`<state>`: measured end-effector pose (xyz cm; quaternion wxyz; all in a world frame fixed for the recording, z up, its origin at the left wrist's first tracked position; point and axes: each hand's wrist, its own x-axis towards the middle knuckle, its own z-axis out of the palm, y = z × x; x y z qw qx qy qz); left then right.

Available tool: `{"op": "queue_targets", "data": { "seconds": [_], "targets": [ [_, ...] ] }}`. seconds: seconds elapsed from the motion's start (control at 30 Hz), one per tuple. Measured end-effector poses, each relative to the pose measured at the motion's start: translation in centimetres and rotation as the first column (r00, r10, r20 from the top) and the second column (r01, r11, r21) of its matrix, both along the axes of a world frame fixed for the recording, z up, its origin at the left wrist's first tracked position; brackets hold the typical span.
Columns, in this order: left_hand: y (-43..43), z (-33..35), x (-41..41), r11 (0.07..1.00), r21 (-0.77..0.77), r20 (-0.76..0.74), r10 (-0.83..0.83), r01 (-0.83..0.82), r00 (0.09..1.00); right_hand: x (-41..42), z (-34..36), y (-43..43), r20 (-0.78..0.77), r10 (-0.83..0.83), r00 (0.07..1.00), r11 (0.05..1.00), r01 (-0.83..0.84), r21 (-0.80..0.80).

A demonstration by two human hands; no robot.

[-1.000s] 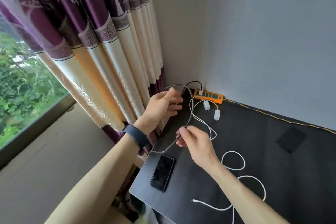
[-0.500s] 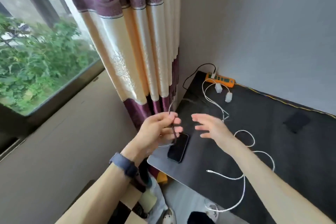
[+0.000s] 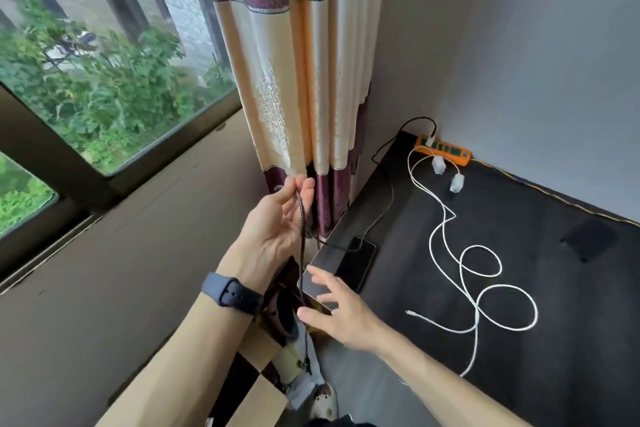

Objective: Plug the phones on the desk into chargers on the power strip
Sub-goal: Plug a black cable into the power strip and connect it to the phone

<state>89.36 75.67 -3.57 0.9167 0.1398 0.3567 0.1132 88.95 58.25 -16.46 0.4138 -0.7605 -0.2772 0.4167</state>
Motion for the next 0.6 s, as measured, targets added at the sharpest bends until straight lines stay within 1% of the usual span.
{"op": "queue_targets", "data": {
  "seconds": [0.1, 0.2, 0.27, 0.33, 0.4, 0.5, 0.53, 0.57, 0.6],
  "targets": [
    [-1.5, 0.5, -0.4, 0.999, 0.035, -0.012, 0.015, -0.015, 1.0, -0.8, 0.6, -0.3, 0.073, 0.107, 0.992, 0.994, -0.105, -0.026],
    [-1.1, 0.2, -1.0, 0.987, 0.122, -0.042, 0.109, -0.103, 0.993, -1.9, 0.2, -3.1, 0.022, 0.118, 0.993, 0.99, -0.116, -0.08],
    [0.6, -1.4, -2.0, 0.937, 0.304, -0.103, 0.212, -0.172, 0.972, -1.8, -1.4, -6.1, 0.007, 0.086, 0.996, 0.985, -0.084, -0.151],
    [2.5, -4.5, -3.6, 0.859, 0.488, -0.216, 0.293, -0.157, 0.932, -0.9, -3.0, -9.9, 0.019, 0.037, 0.999, 0.978, -0.032, -0.208],
    [3.8, -8.4, -6.0, 0.823, 0.563, -0.357, 0.323, -0.074, 0.877, 0.2, -4.0, -13.6, 0.049, -0.012, 0.999, 0.966, 0.025, -0.257],
    [4.6, -14.2, -9.9, 0.823, 0.567, -0.522, 0.338, 0.023, 0.783, 1.5, -4.9, -17.6, 0.067, -0.065, 0.996, 0.953, 0.082, -0.291],
    [4.7, -16.1, -11.0, 0.811, 0.577, -0.588, 0.328, 0.098, 0.74, 1.6, -4.9, -18.3, 0.074, -0.08, 0.994, 0.951, 0.099, -0.294],
    [4.4, -17.4, -11.8, 0.789, 0.566, -0.695, 0.301, 0.238, 0.653, 1.7, -5.0, -18.7, 0.091, -0.09, 0.992, 0.95, 0.113, -0.293],
    [3.8, -18.6, -12.1, 0.725, 0.525, -0.818, 0.283, 0.447, 0.501, 1.6, -4.8, -18.9, 0.107, -0.099, 0.989, 0.949, 0.126, -0.288]
  ]
}}
